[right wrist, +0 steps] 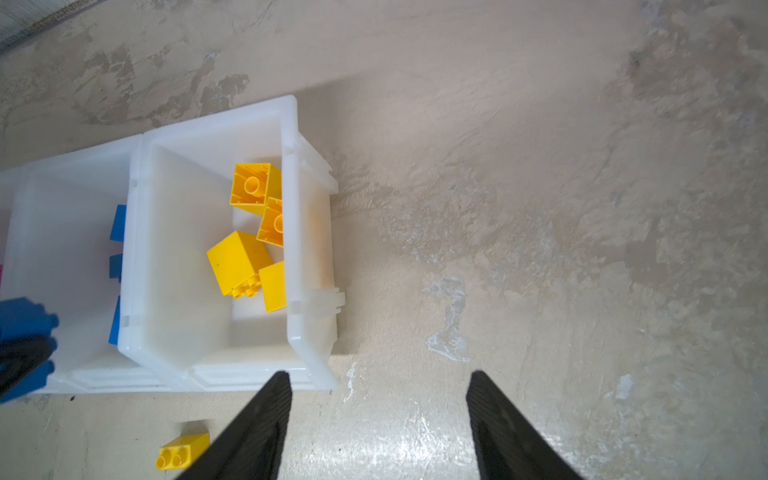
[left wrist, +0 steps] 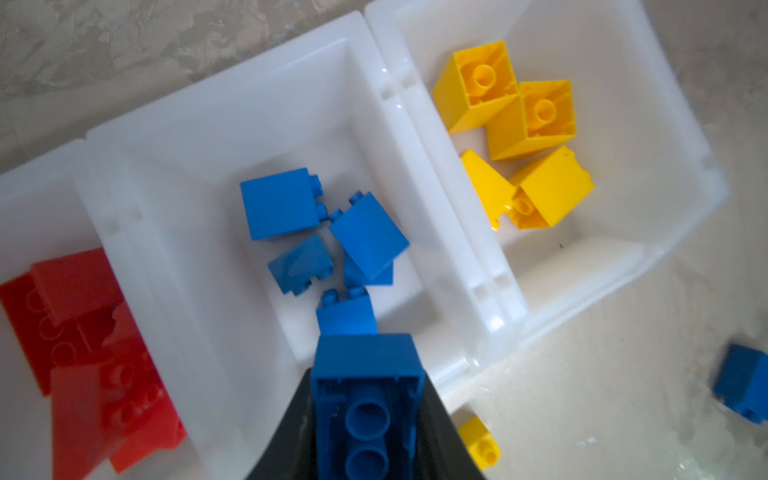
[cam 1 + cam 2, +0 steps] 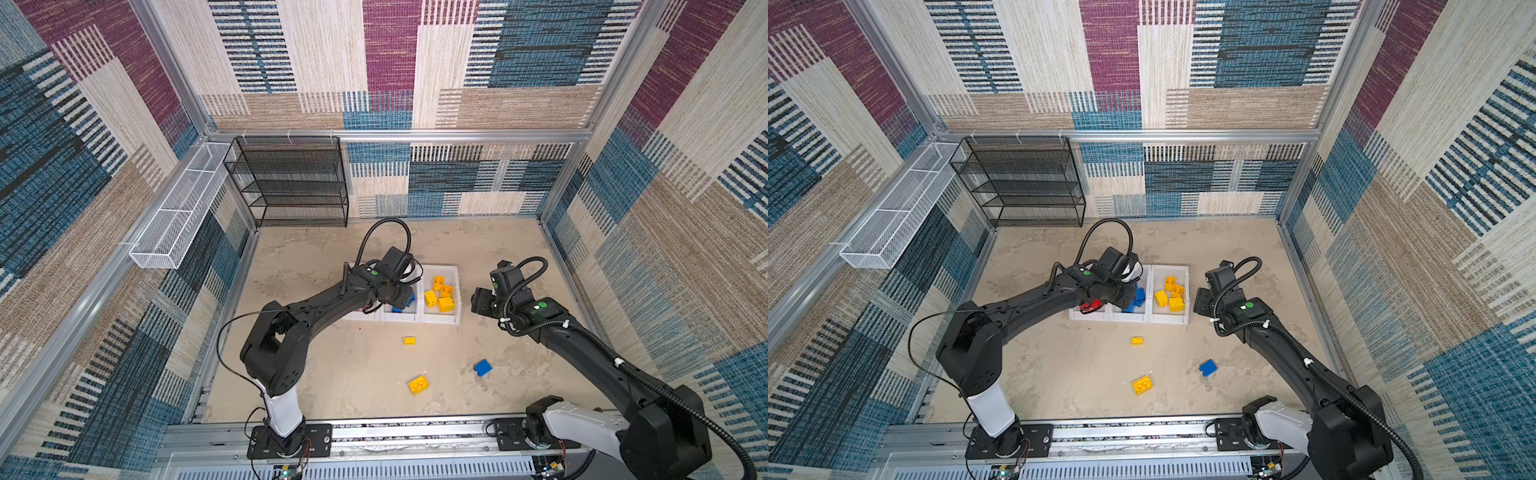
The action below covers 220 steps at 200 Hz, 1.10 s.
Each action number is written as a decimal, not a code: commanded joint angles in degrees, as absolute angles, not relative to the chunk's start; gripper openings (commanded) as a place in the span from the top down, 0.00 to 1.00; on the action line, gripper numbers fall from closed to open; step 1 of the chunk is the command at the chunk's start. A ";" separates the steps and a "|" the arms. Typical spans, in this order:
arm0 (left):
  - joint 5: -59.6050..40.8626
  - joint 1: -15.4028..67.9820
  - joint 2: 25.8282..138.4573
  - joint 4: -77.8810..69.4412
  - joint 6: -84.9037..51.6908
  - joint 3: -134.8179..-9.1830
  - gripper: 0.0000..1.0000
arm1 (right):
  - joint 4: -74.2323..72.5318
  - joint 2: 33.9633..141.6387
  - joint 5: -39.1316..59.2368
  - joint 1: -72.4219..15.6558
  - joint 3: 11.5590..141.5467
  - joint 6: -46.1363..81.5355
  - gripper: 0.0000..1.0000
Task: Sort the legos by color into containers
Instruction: 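Carry the blue brick with the left gripper into the middle compartment and release, then grasp the small yellow brick near the bin with the right gripper while the left withdraws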
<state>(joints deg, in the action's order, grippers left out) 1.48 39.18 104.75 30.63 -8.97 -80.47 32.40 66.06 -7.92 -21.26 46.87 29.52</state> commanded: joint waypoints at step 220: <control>5.75 29.67 73.06 30.19 -17.58 -54.62 0.41 | 26.47 83.98 -5.87 -47.34 51.61 31.71 0.33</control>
<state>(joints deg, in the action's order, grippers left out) 3.09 30.79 78.48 29.12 -13.74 -58.63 27.14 80.25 -2.85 -45.47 48.64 28.67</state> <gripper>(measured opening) 0.592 0.671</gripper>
